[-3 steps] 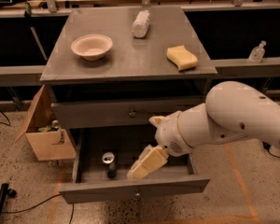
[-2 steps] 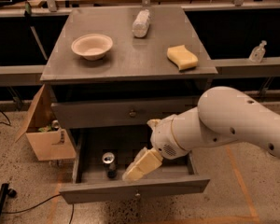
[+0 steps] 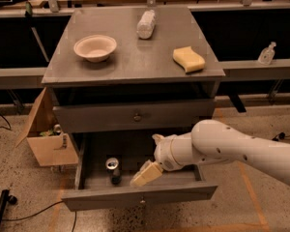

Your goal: Pick redbull can from middle drawer and place on counter

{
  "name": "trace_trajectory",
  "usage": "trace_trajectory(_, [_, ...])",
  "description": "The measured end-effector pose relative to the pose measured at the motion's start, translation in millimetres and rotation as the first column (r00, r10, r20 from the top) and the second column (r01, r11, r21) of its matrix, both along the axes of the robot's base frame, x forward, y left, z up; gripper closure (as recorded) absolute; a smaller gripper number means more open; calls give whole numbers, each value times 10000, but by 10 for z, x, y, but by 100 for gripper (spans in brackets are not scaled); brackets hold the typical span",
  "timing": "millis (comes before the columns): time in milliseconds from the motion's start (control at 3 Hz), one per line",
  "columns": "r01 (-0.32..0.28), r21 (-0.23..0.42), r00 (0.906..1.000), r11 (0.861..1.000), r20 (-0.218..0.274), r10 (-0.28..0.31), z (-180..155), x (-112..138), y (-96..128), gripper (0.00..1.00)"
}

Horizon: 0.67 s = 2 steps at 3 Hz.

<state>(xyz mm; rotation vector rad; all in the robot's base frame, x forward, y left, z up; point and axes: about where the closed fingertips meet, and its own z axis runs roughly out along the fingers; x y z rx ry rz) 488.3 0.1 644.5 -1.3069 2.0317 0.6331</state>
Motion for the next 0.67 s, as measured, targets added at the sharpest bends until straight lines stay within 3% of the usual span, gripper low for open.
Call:
trace_trajectory(333, [-157,230,9986,9996,502,146,-549,300,-78,0])
trace_trajectory(667, [-896,92,9931,9959,764,886,-1024,527,9,0])
